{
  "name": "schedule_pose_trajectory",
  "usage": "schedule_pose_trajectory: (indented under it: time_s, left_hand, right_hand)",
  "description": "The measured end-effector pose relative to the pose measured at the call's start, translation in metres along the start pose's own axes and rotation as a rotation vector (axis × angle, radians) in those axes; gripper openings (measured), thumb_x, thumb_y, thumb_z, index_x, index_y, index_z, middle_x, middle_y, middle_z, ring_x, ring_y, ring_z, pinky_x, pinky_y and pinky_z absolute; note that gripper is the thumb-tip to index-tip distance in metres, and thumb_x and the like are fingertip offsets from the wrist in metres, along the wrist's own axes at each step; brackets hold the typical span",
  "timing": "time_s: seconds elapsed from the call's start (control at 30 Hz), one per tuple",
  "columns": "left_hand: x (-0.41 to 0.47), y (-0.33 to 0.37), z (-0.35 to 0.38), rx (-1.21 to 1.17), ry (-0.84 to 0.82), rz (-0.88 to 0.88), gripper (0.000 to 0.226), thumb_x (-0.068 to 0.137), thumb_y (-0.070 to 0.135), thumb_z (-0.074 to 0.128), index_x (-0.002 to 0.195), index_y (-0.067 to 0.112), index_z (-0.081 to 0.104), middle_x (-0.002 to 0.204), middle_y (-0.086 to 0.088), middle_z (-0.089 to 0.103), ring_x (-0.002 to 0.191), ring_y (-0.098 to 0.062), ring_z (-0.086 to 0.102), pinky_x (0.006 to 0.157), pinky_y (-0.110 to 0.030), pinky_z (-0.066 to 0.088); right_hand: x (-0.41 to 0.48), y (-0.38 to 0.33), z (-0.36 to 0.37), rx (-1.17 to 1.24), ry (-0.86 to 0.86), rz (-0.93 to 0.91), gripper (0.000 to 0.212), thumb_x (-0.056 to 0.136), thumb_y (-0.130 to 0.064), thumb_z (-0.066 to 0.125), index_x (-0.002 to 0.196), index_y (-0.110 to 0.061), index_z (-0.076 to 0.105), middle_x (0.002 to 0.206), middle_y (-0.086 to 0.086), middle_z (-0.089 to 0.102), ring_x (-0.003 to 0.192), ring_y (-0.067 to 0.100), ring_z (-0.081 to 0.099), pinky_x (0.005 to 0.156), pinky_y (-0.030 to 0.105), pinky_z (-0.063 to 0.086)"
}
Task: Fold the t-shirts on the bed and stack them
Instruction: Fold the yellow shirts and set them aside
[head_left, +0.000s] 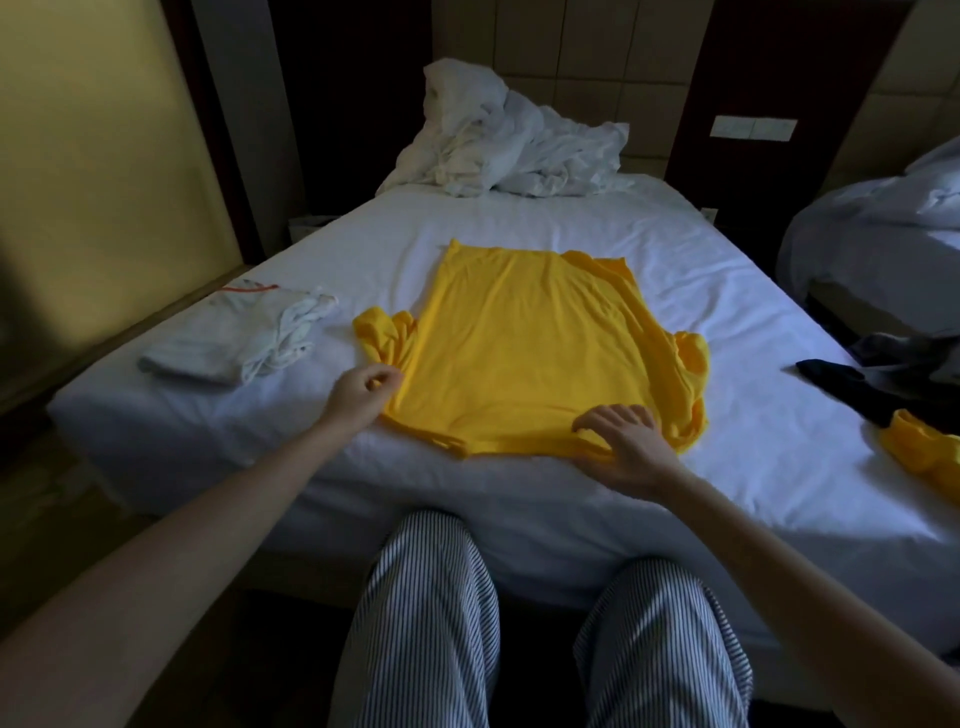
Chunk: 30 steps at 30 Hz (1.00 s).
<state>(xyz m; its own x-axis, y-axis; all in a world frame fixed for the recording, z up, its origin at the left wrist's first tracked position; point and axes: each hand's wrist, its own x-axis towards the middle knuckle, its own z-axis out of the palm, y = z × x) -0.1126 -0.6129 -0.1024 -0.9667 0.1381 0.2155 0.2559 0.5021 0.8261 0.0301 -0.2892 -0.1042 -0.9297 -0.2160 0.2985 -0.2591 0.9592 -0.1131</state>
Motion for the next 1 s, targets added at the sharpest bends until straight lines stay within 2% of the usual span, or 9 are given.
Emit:
schedule_pose_trajectory:
  time_s: [0.13, 0.27, 0.37, 0.47, 0.6, 0.67, 0.73, 0.87, 1.0]
  left_hand:
    - [0.027, -0.006, -0.012, -0.042, 0.090, -0.384, 0.029, 0.084, 0.019, 0.063, 0.103, -0.003, 0.063, 0.098, -0.020, 0.065, 0.092, -0.031, 0.062, 0.072, -0.032, 0.043]
    - [0.049, 0.015, -0.016, -0.445, 0.045, -0.593, 0.012, 0.087, 0.006, 0.058, 0.094, -0.004, 0.061, 0.080, -0.014, 0.060, 0.059, -0.019, 0.061, 0.049, -0.024, 0.050]
    - [0.063, 0.023, -0.010, -0.600, -0.042, -0.646, 0.035, 0.091, 0.013, 0.058, 0.125, 0.002, 0.055, 0.099, -0.015, 0.064, 0.087, -0.024, 0.062, 0.073, -0.034, 0.050]
    - [0.066, 0.033, -0.006, -0.698, -0.003, -0.671, 0.040, 0.094, 0.025, 0.056, 0.128, 0.007, 0.052, 0.123, -0.006, 0.056, 0.118, -0.024, 0.052, 0.094, -0.037, 0.040]
    - [0.067, 0.015, -0.011, -0.789, 0.146, -0.529, 0.014, 0.089, 0.037, 0.060, 0.088, 0.026, 0.053, 0.108, -0.005, 0.061, 0.097, -0.017, 0.058, 0.095, -0.027, 0.041]
    - [0.071, 0.000, -0.013, -0.853, 0.201, -0.541, 0.016, 0.093, 0.028, 0.056, 0.108, 0.033, 0.053, 0.138, -0.009, 0.050, 0.123, -0.023, 0.050, 0.092, -0.014, 0.042]
    - [0.069, -0.011, -0.017, -1.057, 0.278, -0.525, 0.033, 0.102, 0.013, 0.037, 0.133, 0.008, 0.047, 0.146, -0.012, 0.040, 0.133, -0.025, 0.040, 0.081, -0.008, 0.043]
    - [0.062, -0.009, -0.015, -1.218, 0.286, -0.525, 0.023, 0.101, 0.012, 0.040, 0.116, 0.006, 0.056, 0.144, -0.016, 0.043, 0.131, -0.029, 0.043, 0.092, -0.035, 0.039]
    - [0.068, 0.022, -0.014, -1.144, 0.184, -0.362, 0.038, 0.102, 0.018, 0.034, 0.088, 0.014, 0.069, 0.103, -0.009, 0.069, 0.093, -0.016, 0.067, 0.076, -0.026, 0.050]
  right_hand:
    - [0.045, -0.047, 0.013, 0.031, -0.102, -0.101, 0.072, 0.077, -0.067, 0.031, 0.130, -0.023, 0.052, 0.130, 0.000, 0.055, 0.123, 0.026, 0.048, 0.101, 0.045, 0.028]
    - [0.084, -0.090, 0.034, 0.043, -0.192, -0.111, 0.088, 0.071, -0.078, 0.023, 0.146, -0.032, 0.024, 0.153, -0.006, 0.026, 0.142, 0.022, 0.018, 0.113, 0.042, 0.009]
    - [0.100, -0.114, 0.050, 0.047, -0.283, -0.058, 0.088, 0.079, -0.074, 0.042, 0.149, -0.032, 0.009, 0.158, -0.004, 0.006, 0.145, 0.026, 0.001, 0.116, 0.044, -0.002]
    - [0.106, -0.127, 0.065, -0.015, -0.320, -0.053, 0.084, 0.085, -0.063, 0.047, 0.150, -0.030, 0.004, 0.159, -0.002, 0.000, 0.145, 0.029, -0.002, 0.115, 0.046, -0.002]
    - [0.103, -0.130, 0.071, -0.085, -0.284, -0.111, 0.066, 0.090, -0.056, 0.036, 0.148, -0.029, 0.020, 0.157, 0.004, 0.017, 0.143, 0.037, 0.012, 0.114, 0.050, 0.008]
    - [0.098, -0.133, 0.070, -0.072, -0.169, -0.156, 0.053, 0.090, -0.048, 0.031, 0.135, -0.027, 0.049, 0.140, 0.007, 0.048, 0.126, 0.042, 0.045, 0.102, 0.054, 0.035]
    - [0.093, -0.135, 0.073, -0.102, -0.118, -0.153, 0.047, 0.088, -0.042, 0.033, 0.121, -0.028, 0.063, 0.123, 0.004, 0.063, 0.108, 0.038, 0.061, 0.086, 0.051, 0.049]
    - [0.082, -0.142, 0.082, -0.155, -0.125, -0.176, 0.051, 0.083, -0.045, 0.034, 0.123, -0.027, 0.061, 0.124, 0.005, 0.062, 0.109, 0.036, 0.061, 0.087, 0.048, 0.050]
    - [0.079, -0.141, 0.086, -0.182, -0.151, -0.149, 0.059, 0.079, -0.050, 0.033, 0.131, -0.027, 0.046, 0.129, 0.005, 0.059, 0.113, 0.036, 0.058, 0.091, 0.049, 0.048]
